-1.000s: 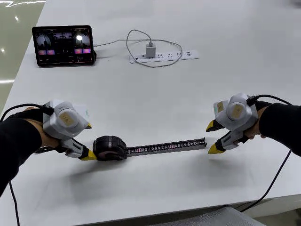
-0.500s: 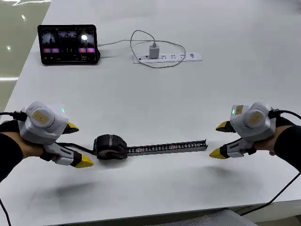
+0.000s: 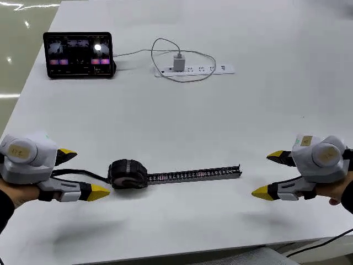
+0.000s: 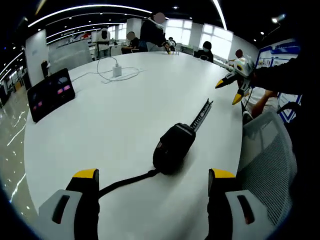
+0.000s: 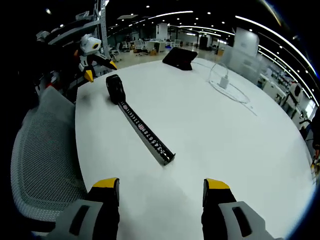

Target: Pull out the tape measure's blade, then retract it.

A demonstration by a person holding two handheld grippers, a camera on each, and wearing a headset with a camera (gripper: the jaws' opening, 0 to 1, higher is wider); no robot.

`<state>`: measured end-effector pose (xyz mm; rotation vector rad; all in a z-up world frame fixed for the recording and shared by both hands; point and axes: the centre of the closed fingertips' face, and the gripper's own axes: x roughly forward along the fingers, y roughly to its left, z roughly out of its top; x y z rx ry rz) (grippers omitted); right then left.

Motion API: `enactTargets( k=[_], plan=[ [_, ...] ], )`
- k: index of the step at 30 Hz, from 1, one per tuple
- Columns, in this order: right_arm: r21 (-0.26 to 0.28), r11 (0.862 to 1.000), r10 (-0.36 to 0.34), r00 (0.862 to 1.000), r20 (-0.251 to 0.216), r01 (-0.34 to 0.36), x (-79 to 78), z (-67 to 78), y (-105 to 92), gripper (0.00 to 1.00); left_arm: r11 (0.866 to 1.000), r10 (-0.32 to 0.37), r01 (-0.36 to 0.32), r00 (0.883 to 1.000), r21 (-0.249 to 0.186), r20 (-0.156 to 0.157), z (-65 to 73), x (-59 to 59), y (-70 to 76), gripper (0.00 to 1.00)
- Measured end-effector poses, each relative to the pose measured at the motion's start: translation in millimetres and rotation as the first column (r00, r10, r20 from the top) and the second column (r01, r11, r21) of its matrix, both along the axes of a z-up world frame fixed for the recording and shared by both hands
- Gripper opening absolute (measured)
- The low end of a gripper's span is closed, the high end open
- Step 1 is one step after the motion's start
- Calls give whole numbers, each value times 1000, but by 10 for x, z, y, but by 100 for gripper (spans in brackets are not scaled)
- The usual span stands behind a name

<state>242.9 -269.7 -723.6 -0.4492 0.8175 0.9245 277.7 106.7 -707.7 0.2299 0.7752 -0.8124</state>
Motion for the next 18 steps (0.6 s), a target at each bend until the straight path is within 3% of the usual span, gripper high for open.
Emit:
enactTargets(
  k=[4, 8, 12, 15, 17, 18],
  plan=[
    [25, 999, -24, 1000, 13, 24, -58, 8, -30, 72, 999, 38, -39, 999, 17, 22, -16, -56, 97, 93],
    [71, 995, -68, 997, 18, 67, -92, 52, -16, 77, 997, 74, -73, 997, -29, 2, -30, -141, 106, 99],
    [68, 995, -74, 996, 46, 71, -115, 42, -62, 82, 992, 119, -118, 993, -43, 12, -21, -192, 152, 99],
    [77, 994, -86, 994, 74, 80, -135, 61, -98, 91, 980, 184, -181, 982, -78, 35, 41, -203, 183, 99],
    [76, 992, -103, 991, 89, 96, -155, 65, -140, 94, 980, 192, -189, 980, -56, 45, 26, -262, 205, 99],
    [75, 992, -111, 989, 94, 104, -171, 67, -163, 95, 984, 179, -178, 982, -17, 55, 1, -313, 230, 99]
  ],
)
